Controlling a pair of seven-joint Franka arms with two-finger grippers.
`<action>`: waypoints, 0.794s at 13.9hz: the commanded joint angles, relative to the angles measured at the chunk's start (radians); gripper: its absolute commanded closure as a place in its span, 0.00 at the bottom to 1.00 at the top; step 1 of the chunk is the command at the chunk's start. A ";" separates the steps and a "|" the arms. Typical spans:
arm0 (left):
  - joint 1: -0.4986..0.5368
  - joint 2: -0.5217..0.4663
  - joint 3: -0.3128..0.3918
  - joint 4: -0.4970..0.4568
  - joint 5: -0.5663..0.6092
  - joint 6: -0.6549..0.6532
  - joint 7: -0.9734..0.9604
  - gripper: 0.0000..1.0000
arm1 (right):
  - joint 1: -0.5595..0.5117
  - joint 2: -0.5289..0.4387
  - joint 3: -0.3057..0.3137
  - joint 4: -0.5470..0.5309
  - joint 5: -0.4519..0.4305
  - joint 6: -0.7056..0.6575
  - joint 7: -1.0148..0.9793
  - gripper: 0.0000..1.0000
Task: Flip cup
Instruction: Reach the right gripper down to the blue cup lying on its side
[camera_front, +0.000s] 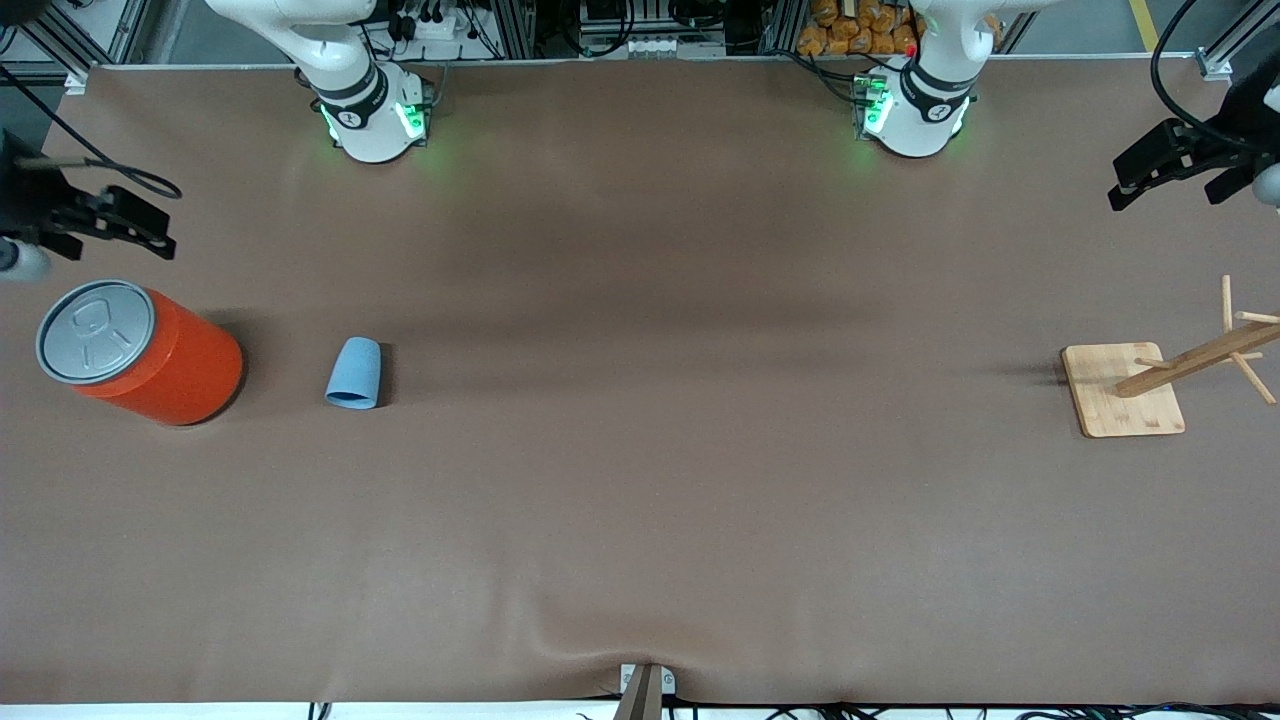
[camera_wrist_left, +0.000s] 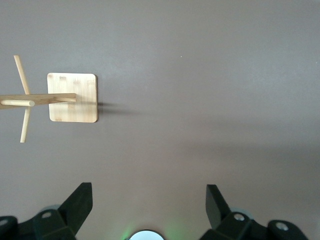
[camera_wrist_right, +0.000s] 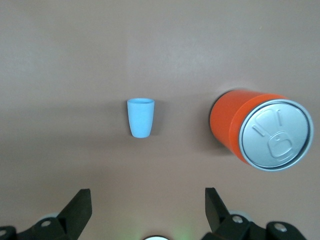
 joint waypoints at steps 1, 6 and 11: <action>0.010 -0.003 -0.004 0.013 0.000 -0.019 0.016 0.00 | -0.002 0.107 0.007 -0.021 -0.009 0.010 -0.013 0.00; 0.010 -0.002 -0.004 0.013 0.000 -0.016 0.016 0.00 | -0.034 0.122 0.007 -0.308 0.049 0.289 0.002 0.00; 0.009 0.006 -0.005 0.011 0.000 -0.009 0.016 0.00 | -0.040 0.162 0.007 -0.493 0.060 0.530 0.002 0.00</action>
